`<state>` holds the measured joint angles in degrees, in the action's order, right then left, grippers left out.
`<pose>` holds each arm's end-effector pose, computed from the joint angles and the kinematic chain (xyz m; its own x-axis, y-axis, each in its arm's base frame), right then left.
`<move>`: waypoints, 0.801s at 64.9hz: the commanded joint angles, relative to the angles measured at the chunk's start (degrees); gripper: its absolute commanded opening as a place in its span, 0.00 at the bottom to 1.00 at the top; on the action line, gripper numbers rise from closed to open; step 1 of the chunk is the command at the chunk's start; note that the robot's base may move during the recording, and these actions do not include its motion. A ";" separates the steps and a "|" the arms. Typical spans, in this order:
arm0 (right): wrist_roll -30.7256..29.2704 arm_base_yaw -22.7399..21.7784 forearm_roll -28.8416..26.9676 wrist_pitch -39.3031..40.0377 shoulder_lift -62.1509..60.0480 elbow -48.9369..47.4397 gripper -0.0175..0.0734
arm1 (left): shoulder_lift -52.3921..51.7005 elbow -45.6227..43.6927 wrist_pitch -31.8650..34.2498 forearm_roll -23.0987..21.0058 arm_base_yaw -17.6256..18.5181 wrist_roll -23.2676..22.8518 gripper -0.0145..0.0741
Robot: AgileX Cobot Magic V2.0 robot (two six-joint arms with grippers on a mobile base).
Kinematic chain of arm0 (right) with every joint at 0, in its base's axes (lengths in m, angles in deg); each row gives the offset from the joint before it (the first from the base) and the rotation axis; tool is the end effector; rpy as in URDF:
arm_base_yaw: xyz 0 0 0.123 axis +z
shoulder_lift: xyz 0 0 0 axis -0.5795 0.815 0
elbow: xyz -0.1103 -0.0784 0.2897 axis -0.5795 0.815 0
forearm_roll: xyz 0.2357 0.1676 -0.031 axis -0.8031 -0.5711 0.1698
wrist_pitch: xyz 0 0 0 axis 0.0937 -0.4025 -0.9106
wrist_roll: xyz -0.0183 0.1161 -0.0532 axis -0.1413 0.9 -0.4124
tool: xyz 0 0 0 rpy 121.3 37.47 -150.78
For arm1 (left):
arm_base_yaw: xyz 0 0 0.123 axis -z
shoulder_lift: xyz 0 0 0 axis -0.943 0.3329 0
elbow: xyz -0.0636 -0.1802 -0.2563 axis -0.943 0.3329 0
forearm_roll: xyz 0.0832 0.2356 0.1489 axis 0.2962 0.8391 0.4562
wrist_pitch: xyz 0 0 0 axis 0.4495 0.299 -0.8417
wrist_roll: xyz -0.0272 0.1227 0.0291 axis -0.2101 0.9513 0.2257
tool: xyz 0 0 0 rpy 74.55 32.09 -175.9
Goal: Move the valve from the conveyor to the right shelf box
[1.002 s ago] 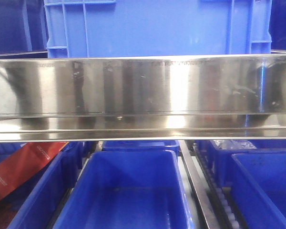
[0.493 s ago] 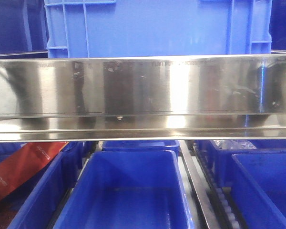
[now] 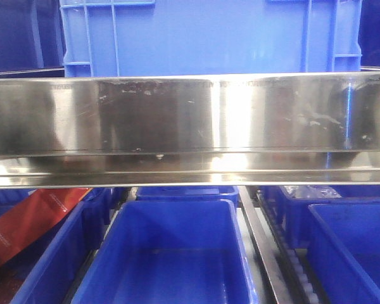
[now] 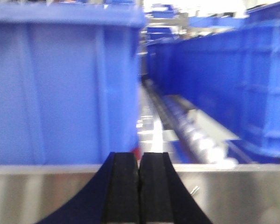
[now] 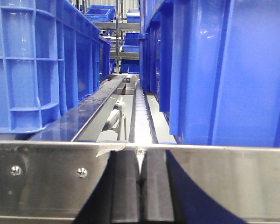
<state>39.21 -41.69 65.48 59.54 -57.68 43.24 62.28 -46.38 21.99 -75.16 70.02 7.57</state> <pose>0.0990 -0.0107 0.2107 0.0415 0.0145 -0.9990 0.1070 0.9941 0.0188 0.0943 -0.0009 0.2483 0.0052 0.0129 -0.9999 0.0041 0.9999 0.0129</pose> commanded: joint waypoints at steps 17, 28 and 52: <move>0.01 -0.25 -0.14 0.73 -0.34 0.00 0.01 | -2.05 5.97 2.53 1.44 -0.55 -2.45 0.04; 0.01 -0.25 -0.14 0.73 -0.34 0.00 0.01 | -2.05 8.30 7.67 4.08 2.63 -5.13 0.04; 0.01 -0.25 -0.14 0.73 -0.34 0.00 0.01 | -2.05 8.30 11.44 4.08 3.33 -5.13 0.04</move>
<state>39.21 -41.69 65.48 59.54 -57.81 43.22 60.54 -38.00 31.56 -71.07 72.97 2.82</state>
